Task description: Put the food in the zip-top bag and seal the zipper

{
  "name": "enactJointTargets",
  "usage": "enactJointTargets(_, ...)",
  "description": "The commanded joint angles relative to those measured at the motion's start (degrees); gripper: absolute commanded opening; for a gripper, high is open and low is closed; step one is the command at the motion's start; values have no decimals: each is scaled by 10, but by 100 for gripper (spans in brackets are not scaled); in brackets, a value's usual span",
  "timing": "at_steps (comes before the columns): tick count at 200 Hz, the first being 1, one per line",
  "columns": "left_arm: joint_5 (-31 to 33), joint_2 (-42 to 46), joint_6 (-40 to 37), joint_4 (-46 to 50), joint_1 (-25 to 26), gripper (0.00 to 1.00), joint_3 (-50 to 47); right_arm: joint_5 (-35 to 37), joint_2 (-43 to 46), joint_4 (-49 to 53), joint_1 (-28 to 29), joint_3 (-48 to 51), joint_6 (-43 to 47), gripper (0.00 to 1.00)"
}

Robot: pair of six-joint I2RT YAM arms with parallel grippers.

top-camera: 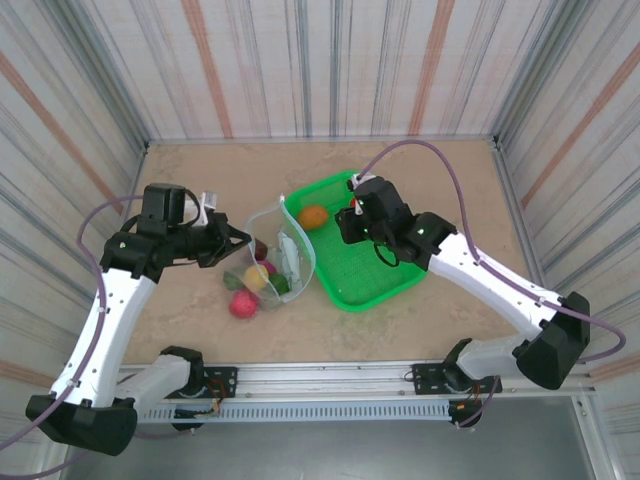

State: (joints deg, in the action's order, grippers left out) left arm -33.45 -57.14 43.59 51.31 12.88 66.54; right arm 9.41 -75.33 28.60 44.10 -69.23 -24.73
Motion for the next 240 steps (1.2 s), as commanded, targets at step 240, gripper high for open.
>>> enactJointTargets(240,6,-17,-32,18,-13,0,26,59,-434,70,-140,-197,90,40)
